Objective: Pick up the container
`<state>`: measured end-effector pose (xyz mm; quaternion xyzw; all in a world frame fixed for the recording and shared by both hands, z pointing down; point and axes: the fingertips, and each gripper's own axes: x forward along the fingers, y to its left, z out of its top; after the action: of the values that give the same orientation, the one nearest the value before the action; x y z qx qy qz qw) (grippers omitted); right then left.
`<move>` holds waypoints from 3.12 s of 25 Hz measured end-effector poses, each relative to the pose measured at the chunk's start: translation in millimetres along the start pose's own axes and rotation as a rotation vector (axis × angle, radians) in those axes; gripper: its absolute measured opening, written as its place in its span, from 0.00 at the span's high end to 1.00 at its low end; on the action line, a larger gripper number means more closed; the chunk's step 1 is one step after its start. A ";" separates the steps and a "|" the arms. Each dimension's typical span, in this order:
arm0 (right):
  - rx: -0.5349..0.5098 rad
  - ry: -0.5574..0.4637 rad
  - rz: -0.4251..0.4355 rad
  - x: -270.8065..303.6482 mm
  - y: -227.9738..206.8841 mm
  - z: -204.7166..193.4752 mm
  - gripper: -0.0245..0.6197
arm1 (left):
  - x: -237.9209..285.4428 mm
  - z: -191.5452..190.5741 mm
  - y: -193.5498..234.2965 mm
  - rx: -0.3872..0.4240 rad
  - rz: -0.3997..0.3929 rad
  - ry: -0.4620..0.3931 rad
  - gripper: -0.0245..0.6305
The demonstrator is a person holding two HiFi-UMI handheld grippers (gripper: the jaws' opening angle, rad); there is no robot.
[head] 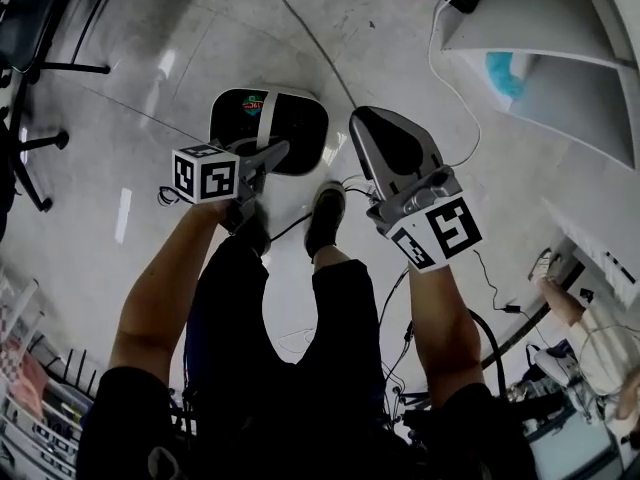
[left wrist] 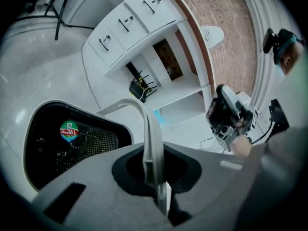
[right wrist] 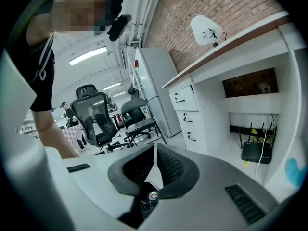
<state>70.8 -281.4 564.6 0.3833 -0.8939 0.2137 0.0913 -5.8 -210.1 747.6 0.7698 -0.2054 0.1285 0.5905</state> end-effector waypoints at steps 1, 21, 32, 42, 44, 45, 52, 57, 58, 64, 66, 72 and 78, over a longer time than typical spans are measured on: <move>0.000 0.003 0.005 -4.4 3.4 3.5 0.92 | -3.3 0.9 -4.8 -0.026 -0.004 -0.011 0.93; 0.009 -0.016 0.061 -84.7 106.9 190.9 0.92 | -156.7 36.5 -221.8 -0.104 0.014 -0.159 0.93; -0.036 -0.055 0.057 -130.2 167.1 282.7 0.92 | -232.7 52.3 -325.3 -0.080 0.019 -0.201 0.93; -0.073 -0.100 0.051 -157.2 202.6 342.0 0.92 | -291.2 86.9 -415.4 -0.106 -0.071 -0.287 0.93; -0.082 -0.121 0.041 -162.5 206.3 355.7 0.92 | -300.6 92.7 -432.3 -0.088 -0.085 -0.294 0.93; -0.080 -0.130 0.037 -165.5 209.2 362.1 0.92 | -305.3 94.3 -440.9 -0.083 -0.092 -0.300 0.93; -0.098 -0.178 -0.012 -183.7 226.3 393.2 0.92 | -326.9 109.0 -505.7 -0.100 -0.206 -0.335 0.93; -0.095 -0.200 -0.063 -203.6 230.4 400.8 0.93 | -335.1 121.2 -537.0 -0.013 -0.256 -0.335 0.93; -0.100 -0.204 -0.073 -205.0 230.5 404.0 0.93 | -338.2 126.3 -542.5 -0.006 -0.271 -0.345 0.93; -0.068 -0.247 -0.086 -216.7 232.0 419.8 0.94 | -346.8 140.0 -563.9 0.040 -0.305 -0.361 0.93; -0.077 -0.263 -0.102 -219.9 229.1 429.5 0.94 | -346.6 143.4 -571.4 0.054 -0.316 -0.361 0.93; -0.141 -0.299 -0.152 -229.8 231.4 454.4 0.95 | -358.6 156.2 -584.7 0.062 -0.320 -0.387 0.93; -0.176 -0.293 -0.179 -229.7 234.3 465.8 0.95 | -366.2 157.0 -592.8 0.063 -0.341 -0.389 0.93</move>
<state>59.7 -199.5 0.9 0.4790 -0.8752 0.0676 0.0118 -58.6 -171.5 36.3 0.8216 -0.1780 -0.1168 0.5288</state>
